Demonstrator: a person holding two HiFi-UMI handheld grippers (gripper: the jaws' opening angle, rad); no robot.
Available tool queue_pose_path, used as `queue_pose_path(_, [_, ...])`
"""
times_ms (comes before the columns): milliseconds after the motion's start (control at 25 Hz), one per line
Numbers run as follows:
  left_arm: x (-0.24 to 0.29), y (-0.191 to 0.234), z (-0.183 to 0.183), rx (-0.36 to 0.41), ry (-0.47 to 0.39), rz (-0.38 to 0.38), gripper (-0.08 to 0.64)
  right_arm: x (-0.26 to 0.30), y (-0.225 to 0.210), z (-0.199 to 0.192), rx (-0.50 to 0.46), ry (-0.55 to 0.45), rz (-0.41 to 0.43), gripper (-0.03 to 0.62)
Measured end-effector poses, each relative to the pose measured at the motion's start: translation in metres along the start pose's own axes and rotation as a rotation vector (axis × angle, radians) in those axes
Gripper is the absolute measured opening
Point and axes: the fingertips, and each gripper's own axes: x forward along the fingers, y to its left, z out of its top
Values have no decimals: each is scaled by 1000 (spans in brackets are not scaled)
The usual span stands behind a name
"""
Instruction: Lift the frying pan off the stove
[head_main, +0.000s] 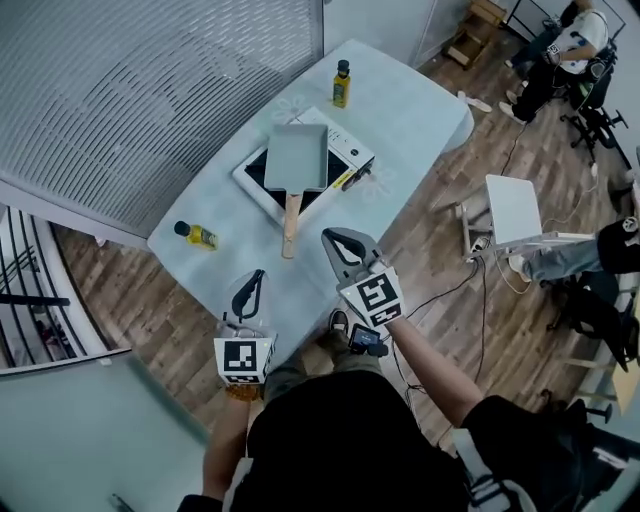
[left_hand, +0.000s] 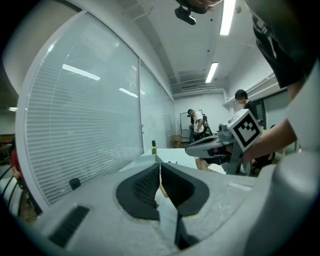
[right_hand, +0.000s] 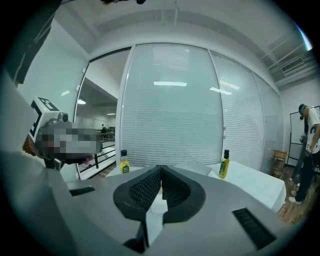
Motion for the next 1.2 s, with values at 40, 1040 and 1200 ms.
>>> queue_pose_path(40, [8, -1, -6, -23, 16, -24, 21, 4, -1, -3, -5, 7, 8, 3])
queue_pose_path(1040, [106, 14, -93, -1305, 308, -683, 217, 43, -55, -40, 204, 125, -136, 3])
queue_pose_path(1200, [112, 2, -86, -1301, 327, -763, 219, 50, -61, -45, 227, 137, -141, 3])
